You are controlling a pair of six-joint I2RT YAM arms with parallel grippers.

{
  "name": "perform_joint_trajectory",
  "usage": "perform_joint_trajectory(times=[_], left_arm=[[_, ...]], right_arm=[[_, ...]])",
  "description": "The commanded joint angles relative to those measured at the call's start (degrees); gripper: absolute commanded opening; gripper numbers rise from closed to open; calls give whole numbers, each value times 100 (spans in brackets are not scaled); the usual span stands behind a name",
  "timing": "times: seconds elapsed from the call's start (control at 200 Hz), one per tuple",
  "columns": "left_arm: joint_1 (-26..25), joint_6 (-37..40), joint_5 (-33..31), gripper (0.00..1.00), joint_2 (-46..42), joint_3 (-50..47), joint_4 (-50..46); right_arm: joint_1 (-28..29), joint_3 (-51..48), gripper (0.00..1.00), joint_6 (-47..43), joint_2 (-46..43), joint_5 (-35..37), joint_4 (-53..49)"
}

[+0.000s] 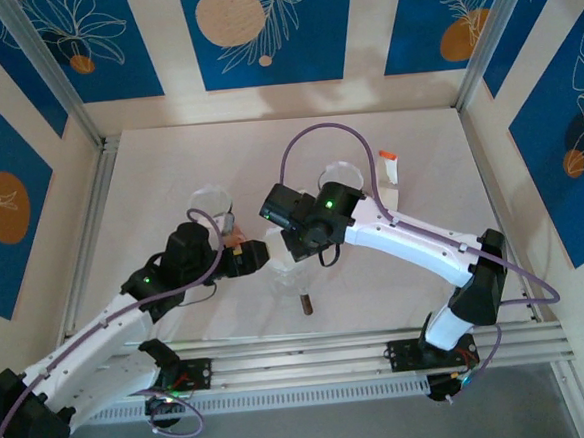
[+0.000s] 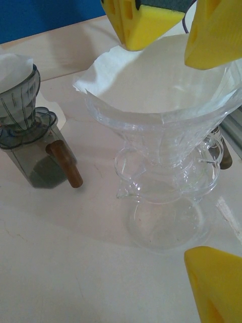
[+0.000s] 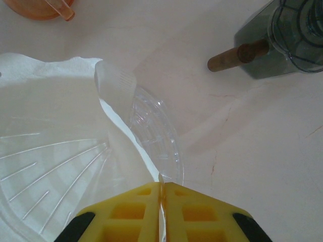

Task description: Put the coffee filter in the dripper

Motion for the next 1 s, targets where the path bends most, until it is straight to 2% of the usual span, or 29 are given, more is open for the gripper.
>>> perform_joint_trajectory(times=[0.0,0.51,0.59,0.695,0.745,0.855,0.99], left_arm=[[78,-54,146,90,-86,-36,137],[88,-38,137,81,11,-274,-10],[87,-46,138,81,14,-268,-1],[88,-45,138,83,19,-273,7],[88,-47,138,83,18,-273,11],[88,-52,146,84,19,-286,27],[83,-49,138,84,12,-299,39]], right_arm=[[-13,-33,12,81,63,-64,1],[-6,45,12,81,37,-22,19],[4,171,16,50,-41,80,17],[-6,250,33,-20,-143,151,119],[-50,272,38,-49,-144,88,133],[-170,260,38,-67,-45,-27,180],[-258,243,32,-138,82,-134,323]])
